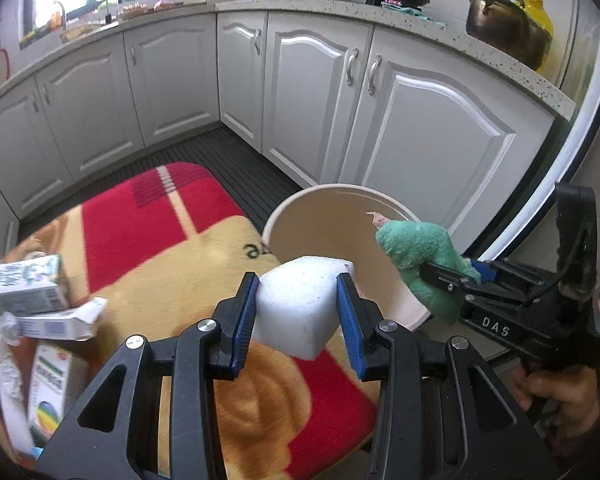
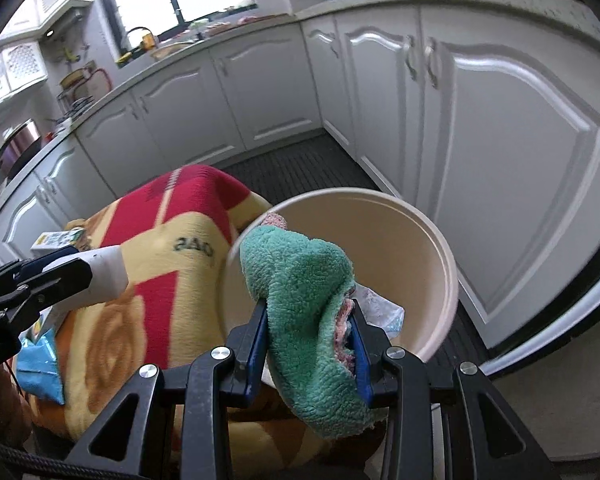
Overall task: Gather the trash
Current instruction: 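Carry sponge and cloth to the beige bucket and open both tools inside, then move both tools back over the table toward the tissues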
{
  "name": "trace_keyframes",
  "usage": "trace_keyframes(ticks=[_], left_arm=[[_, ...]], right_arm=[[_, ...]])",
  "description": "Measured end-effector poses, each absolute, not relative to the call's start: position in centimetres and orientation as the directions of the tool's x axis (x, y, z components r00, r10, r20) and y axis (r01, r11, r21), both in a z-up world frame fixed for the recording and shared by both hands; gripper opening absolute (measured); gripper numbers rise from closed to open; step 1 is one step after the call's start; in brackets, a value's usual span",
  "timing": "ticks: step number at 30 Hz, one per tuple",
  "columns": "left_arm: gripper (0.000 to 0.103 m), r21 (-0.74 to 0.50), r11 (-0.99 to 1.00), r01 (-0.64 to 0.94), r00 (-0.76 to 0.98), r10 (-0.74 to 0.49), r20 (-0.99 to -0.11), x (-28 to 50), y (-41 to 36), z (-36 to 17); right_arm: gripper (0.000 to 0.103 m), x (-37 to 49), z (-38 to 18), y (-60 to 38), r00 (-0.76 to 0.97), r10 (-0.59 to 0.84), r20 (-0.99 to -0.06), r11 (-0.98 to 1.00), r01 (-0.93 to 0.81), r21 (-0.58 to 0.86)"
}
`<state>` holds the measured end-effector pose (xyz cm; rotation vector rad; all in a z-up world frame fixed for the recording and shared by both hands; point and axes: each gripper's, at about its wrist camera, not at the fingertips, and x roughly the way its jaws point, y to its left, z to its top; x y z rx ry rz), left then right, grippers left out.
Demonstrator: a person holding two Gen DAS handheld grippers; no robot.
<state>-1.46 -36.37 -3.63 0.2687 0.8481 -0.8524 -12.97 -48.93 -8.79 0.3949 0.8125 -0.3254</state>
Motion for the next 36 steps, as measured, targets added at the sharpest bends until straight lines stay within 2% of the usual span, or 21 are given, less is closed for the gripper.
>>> trace_keyframes(ticks=[15,16,18,20,21,26,29,36], left_arm=[[0.045,-0.236,0.667,0.707,0.266,-0.560,-0.785,0.6,-42.3,-7.1],[0.045,-0.241,0.670,0.702,0.264,-0.560,-0.786,0.7,-42.5,-7.3],[0.049,-0.263,0.678,0.686,0.247,-0.557,-0.793,0.9,-42.8,-7.8],[0.051,-0.317,0.682,0.659,0.211,-0.573,-0.792,1.3,-42.7,-8.4],[0.052,-0.340,0.682,0.648,0.198,-0.582,-0.789,1.5,-42.6,-8.6],[0.054,-0.371,0.687,0.624,0.181,-0.589,-0.787,1.5,-42.1,-8.8],[0.064,-0.391,0.685,0.615,0.172,-0.600,-0.781,1.5,-41.7,-8.7],[0.064,-0.367,0.700,0.613,0.217,-0.595,-0.774,0.9,-40.7,-7.4]], right_arm=[[0.036,-11.4,-13.2,-52.4,0.574,-0.143,-0.806,0.812,0.534,0.235],[0.038,-11.3,-13.4,-52.6,0.573,-0.144,-0.807,0.807,0.540,0.239],[0.050,-11.1,-13.7,-52.8,0.569,-0.155,-0.807,0.802,0.550,0.234],[0.068,-11.2,-13.8,-52.9,0.577,-0.167,-0.799,0.800,0.554,0.232],[0.069,-11.3,-13.9,-53.0,0.579,-0.172,-0.797,0.797,0.557,0.233],[0.069,-11.5,-14.3,-53.0,0.569,-0.158,-0.807,0.792,0.561,0.241],[0.069,-11.9,-14.6,-53.0,0.566,-0.146,-0.811,0.792,0.558,0.247],[0.069,-12.6,-14.0,-52.6,0.562,-0.155,-0.812,0.796,0.559,0.234]])
